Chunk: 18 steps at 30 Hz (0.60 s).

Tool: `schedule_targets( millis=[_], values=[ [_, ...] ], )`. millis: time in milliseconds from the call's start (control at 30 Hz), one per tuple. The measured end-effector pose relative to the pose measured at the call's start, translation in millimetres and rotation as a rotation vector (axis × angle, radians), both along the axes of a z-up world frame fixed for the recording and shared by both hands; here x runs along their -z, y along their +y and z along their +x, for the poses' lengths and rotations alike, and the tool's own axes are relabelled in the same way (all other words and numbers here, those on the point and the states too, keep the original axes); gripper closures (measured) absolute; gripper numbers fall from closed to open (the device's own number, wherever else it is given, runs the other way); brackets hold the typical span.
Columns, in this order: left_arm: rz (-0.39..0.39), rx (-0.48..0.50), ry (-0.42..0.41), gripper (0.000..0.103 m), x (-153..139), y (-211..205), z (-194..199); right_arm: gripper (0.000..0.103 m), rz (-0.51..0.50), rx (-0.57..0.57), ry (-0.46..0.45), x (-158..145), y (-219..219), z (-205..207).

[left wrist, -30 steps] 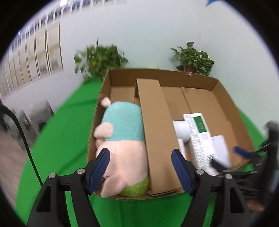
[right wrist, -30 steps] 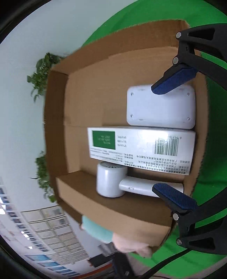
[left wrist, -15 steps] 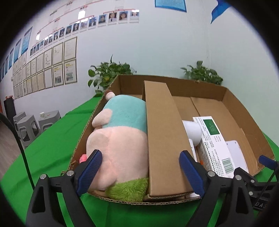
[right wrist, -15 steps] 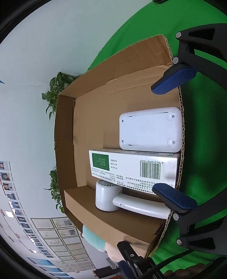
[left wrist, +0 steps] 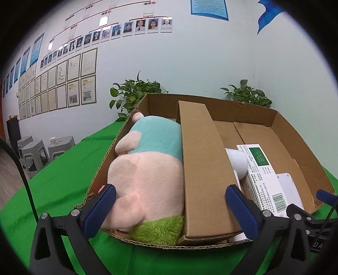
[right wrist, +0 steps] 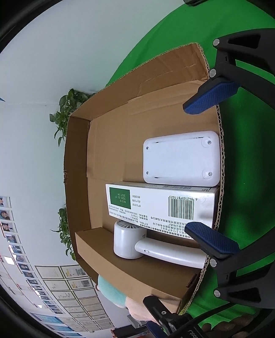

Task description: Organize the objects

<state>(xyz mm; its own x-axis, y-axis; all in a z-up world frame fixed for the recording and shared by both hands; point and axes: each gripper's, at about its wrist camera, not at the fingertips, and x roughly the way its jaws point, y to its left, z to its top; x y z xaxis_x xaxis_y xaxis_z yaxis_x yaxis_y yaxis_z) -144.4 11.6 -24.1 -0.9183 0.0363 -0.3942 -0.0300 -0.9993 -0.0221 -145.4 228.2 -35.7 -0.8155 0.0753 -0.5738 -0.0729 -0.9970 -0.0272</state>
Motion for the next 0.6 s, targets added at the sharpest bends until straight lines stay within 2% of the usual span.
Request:
schedule_targets(
  millis=[600],
  values=[
    [-0.027,0.011,0.007,0.000,1.1,4.2,0.9,0.000,-0.005,0.003,-0.001,1.5,-3.3,1.8]
  ],
)
